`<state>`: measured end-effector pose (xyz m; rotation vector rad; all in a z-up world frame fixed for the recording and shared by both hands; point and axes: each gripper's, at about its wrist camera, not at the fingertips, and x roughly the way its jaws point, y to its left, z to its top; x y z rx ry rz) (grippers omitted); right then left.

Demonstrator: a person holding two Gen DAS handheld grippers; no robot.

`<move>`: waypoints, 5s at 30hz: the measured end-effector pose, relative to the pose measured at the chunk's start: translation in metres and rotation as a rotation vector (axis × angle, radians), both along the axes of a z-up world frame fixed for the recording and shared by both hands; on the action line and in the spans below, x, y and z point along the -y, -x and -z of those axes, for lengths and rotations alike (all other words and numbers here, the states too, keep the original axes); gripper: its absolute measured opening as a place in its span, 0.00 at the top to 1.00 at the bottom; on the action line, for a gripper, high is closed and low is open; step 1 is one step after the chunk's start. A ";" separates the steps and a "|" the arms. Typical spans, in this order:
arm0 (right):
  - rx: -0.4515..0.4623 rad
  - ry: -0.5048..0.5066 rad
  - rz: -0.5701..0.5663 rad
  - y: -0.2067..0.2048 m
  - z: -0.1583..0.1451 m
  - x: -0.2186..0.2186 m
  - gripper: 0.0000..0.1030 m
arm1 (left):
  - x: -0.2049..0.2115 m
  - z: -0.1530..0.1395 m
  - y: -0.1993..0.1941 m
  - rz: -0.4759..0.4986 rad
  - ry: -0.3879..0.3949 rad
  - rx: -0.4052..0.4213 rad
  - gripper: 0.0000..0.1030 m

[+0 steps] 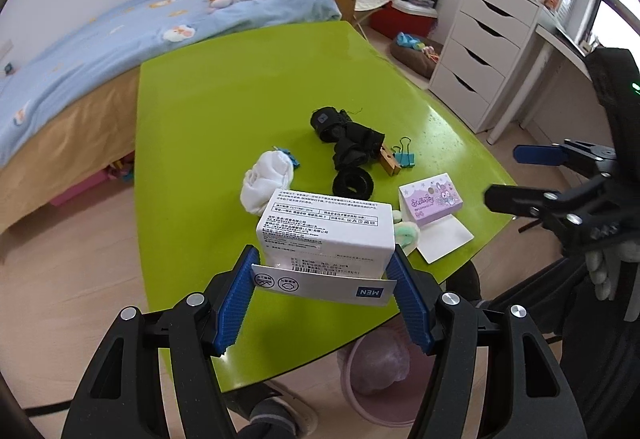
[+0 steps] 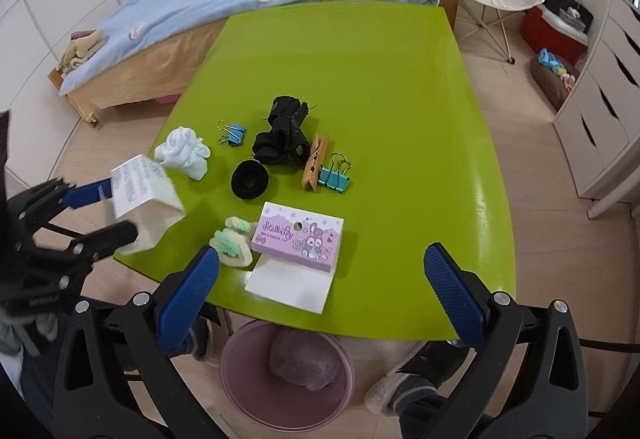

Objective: Collect trash
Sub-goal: 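Grasp the lilac Hello Kitty card with the right tool while the left tool holds the box, then drop the card and the box into the pink wastebasket with both tools, then grasp the white sock with the left tool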

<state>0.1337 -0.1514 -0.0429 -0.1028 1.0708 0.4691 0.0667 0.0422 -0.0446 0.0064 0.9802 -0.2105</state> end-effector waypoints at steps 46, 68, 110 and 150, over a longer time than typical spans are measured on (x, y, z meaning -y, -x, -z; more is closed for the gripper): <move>0.036 -0.018 -0.050 0.053 -0.027 0.010 0.37 | 0.027 -0.025 0.057 -0.039 -0.010 0.065 0.38; -0.004 -0.049 -0.221 0.138 -0.005 0.019 0.12 | 0.040 -0.022 0.107 -0.011 0.015 0.030 0.38; 0.079 -0.091 -0.110 0.110 -0.036 0.044 0.04 | 0.034 -0.024 0.087 -0.083 0.035 0.053 0.07; 0.032 -0.048 -0.143 0.068 -0.009 0.017 0.04 | -0.019 0.030 -0.079 -0.153 -0.077 -0.098 0.16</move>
